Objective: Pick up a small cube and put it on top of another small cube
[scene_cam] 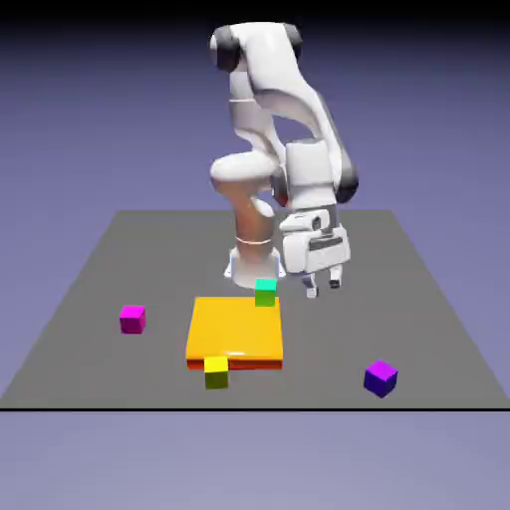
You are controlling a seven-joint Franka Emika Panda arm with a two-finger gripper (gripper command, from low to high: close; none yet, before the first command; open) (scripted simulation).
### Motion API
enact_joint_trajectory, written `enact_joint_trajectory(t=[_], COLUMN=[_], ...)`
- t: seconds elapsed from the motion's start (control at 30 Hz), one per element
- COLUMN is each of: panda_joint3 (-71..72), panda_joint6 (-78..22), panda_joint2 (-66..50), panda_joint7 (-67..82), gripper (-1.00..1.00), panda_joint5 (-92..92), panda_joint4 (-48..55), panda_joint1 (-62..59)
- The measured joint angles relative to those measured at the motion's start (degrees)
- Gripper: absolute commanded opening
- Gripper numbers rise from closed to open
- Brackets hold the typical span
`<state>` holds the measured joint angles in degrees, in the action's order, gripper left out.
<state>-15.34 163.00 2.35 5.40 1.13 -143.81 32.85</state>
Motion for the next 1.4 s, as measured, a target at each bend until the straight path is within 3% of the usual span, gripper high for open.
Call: enact_joint_trajectory(t=[0.63, 0.8, 0.83, 1.1, 1.4], panda_joint3=[-15.1, -10.2, -9.4, -15.1, -32.5], panda_joint6=[-10.8, -4.5, -3.6, -10.9, -10.6], panda_joint2=[-29.7, -38.0, -39.3, -29.7, -12.8], panda_joint7=[47.0, 49.0, 49.3, 47.0, 41.8], gripper=[0.0, 0.0, -1.0, -1.0, -1.0], panda_joint5=[1.1, 4.4, 5.0, 1.1, -12.0], panda_joint4=[16.9, 19.2, 19.5, 16.9, 0.8], panda_joint1=[31.1, 26.0, 25.3, 31.1, 12.4])
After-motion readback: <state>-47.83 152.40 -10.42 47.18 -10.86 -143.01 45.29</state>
